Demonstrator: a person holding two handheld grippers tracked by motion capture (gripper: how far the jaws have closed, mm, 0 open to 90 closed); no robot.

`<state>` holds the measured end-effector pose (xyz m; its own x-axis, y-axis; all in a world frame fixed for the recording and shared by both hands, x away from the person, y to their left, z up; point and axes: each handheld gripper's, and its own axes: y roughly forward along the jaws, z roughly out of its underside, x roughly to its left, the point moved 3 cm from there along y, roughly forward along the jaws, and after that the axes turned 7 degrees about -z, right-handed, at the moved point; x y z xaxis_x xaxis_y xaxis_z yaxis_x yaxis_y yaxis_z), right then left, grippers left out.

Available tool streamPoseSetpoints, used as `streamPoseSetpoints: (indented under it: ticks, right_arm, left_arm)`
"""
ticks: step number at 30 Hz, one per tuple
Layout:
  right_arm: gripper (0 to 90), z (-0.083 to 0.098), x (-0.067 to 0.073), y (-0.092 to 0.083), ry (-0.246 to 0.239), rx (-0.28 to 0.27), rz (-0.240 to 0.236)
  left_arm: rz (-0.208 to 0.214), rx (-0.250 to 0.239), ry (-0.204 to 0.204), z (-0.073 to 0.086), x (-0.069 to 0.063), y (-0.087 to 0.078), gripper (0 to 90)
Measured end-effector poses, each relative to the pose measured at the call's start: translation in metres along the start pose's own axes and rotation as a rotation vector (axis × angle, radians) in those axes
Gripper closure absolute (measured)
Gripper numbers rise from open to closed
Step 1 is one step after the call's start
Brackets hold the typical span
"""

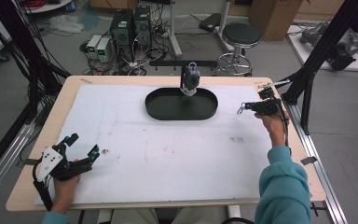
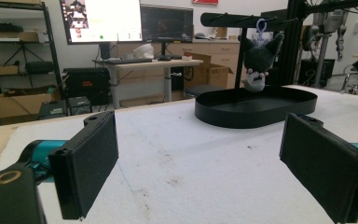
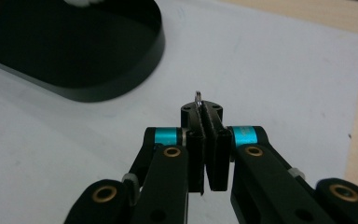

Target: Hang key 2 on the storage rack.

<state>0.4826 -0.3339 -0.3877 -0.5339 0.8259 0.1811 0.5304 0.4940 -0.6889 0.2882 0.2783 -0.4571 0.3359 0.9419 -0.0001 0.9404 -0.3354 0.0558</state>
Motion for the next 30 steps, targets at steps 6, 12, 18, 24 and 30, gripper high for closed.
streamPoseSetpoints:
  ticks: [6,12,18,24,30]
  right_arm:
    - [89.0,-0.017,0.014,-0.002,-0.016,-0.064,-0.062]
    - [89.1,-0.032,0.026,-0.004,-0.021,-0.112,-0.098]
    - [89.1,-0.046,0.037,-0.006,-0.053,-0.156,-0.119]
    - [89.1,-0.063,0.052,-0.008,-0.078,-0.188,-0.148]
    - [89.1,-0.079,0.066,-0.007,-0.111,-0.205,-0.175]
  left_arm:
    - [-0.001,0.000,-0.001,0.000,0.000,0.000,11.9]
    - [0.000,0.000,-0.001,0.000,0.000,0.000,11.9]
    - [0.000,0.001,0.000,0.000,0.000,0.000,11.9]
    - [0.000,0.000,-0.001,0.000,0.000,0.000,11.9]
    - [0.000,0.000,-0.002,0.000,0.000,0.000,11.9]
